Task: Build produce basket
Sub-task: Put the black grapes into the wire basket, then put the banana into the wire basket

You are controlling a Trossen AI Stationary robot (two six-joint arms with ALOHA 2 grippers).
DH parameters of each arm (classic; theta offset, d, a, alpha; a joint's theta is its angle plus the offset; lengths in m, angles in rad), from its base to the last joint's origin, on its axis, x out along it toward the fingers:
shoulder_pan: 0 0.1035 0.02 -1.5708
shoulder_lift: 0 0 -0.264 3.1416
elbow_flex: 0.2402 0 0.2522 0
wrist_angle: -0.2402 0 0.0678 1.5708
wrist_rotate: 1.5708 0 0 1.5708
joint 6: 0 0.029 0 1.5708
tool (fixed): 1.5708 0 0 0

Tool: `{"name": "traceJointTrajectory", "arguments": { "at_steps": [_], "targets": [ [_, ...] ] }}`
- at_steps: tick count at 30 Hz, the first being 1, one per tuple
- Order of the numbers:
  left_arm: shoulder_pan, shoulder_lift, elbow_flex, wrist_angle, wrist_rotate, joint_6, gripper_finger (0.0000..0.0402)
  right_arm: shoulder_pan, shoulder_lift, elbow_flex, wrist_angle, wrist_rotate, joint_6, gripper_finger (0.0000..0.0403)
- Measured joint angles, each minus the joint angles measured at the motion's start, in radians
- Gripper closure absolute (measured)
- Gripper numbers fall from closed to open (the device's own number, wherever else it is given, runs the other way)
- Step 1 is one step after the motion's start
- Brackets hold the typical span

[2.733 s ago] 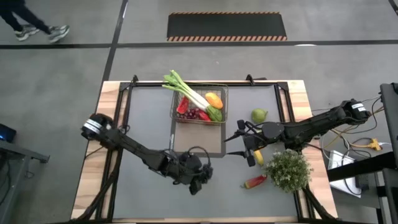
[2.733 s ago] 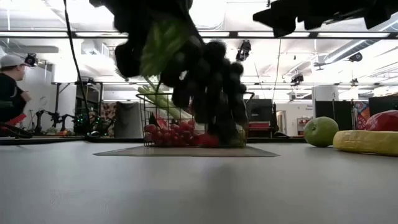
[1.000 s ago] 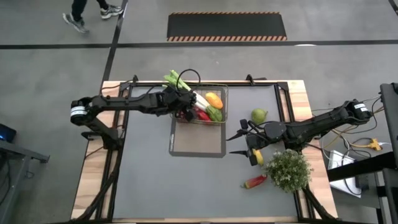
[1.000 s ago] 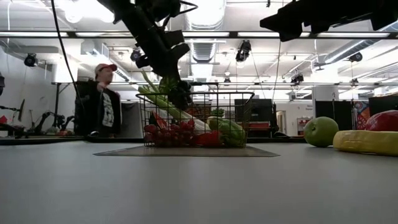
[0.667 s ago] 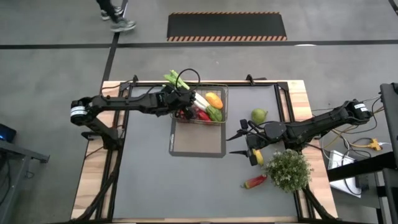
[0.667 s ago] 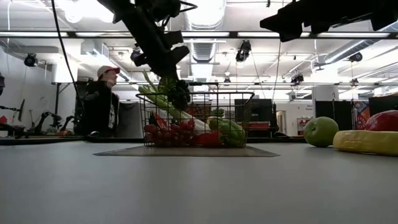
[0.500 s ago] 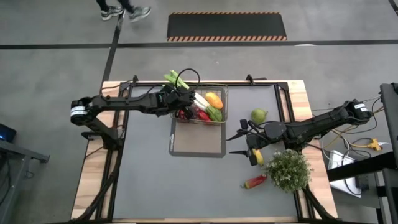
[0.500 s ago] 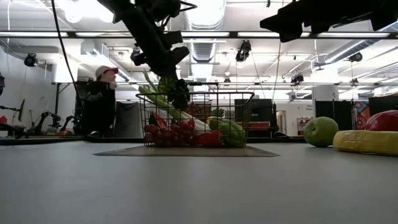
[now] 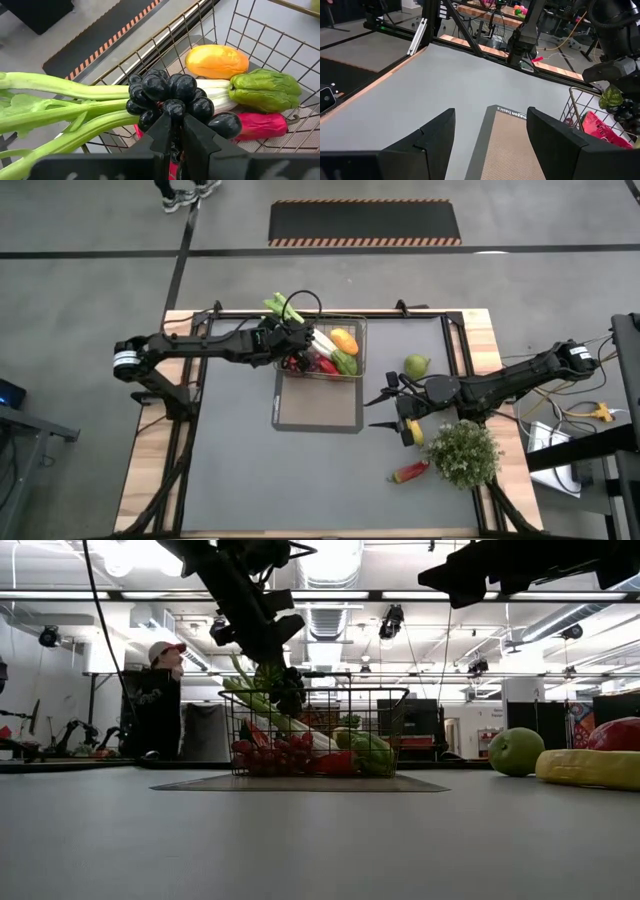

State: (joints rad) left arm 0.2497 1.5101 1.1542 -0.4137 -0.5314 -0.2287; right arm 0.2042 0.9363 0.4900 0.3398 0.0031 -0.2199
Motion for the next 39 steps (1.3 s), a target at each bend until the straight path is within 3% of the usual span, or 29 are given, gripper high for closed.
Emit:
{"name": "traceJointTrajectory", "arguments": {
  "at_steps": [16,24,39],
  "targets": [
    [0.0,0.0,-0.083,0.003,0.002,-0.01,0.0307,0.0,0.0,0.0,0.0,-0.001,0.003,0.0174],
    [-0.032,-0.018,-0.068,0.006,0.004,-0.029,0.0303,0.0,0.0,0.0,-0.002,-0.001,0.001,0.0174],
    [-0.198,-0.106,-0.059,0.116,0.005,-0.022,0.0303,0.0,0.0,-0.001,-0.025,0.0,0.012,0.0174]
  ]
}}
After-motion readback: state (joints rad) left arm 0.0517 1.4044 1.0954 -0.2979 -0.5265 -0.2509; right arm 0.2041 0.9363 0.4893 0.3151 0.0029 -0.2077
